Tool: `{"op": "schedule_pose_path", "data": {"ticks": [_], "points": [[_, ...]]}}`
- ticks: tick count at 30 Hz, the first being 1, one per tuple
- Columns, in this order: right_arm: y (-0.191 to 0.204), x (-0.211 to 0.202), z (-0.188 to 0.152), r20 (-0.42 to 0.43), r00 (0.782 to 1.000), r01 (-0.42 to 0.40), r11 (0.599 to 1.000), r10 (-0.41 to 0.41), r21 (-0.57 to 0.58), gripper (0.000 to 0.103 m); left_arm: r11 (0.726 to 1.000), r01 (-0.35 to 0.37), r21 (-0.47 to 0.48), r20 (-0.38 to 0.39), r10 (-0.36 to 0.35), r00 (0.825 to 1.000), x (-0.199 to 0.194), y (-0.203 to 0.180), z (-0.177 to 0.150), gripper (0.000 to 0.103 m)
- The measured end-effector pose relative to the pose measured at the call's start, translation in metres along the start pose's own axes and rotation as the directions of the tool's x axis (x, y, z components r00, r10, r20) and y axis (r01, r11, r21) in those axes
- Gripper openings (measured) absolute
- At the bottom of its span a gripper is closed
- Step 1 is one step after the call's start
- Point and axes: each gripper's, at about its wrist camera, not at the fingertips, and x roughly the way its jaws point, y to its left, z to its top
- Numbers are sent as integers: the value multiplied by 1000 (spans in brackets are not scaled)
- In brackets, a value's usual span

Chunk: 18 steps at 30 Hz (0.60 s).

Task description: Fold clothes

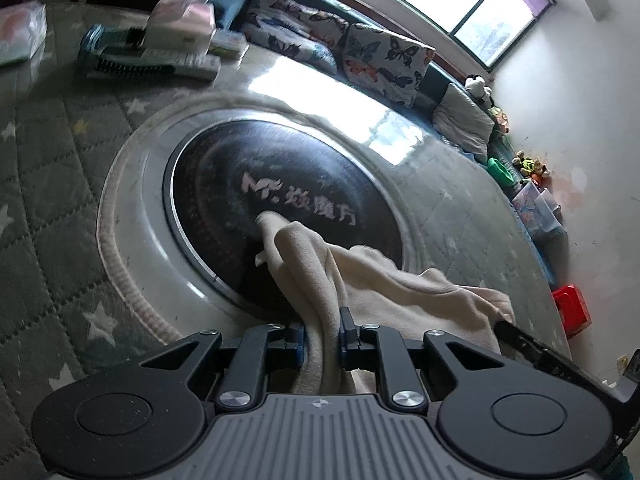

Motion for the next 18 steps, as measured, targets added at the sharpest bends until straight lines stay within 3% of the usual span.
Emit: {"op": "schedule_pose_path", "data": {"ticks": [6, 18], "points": [[7, -29, 13, 79, 997, 21, 999, -18, -35, 10, 999, 25, 42, 28, -26, 999, -5, -22, 4, 15], [-9, -78, 40, 196, 973, 136, 989, -122, -60, 10, 986, 68, 153, 53, -77, 996, 5, -85, 11, 15]]}}
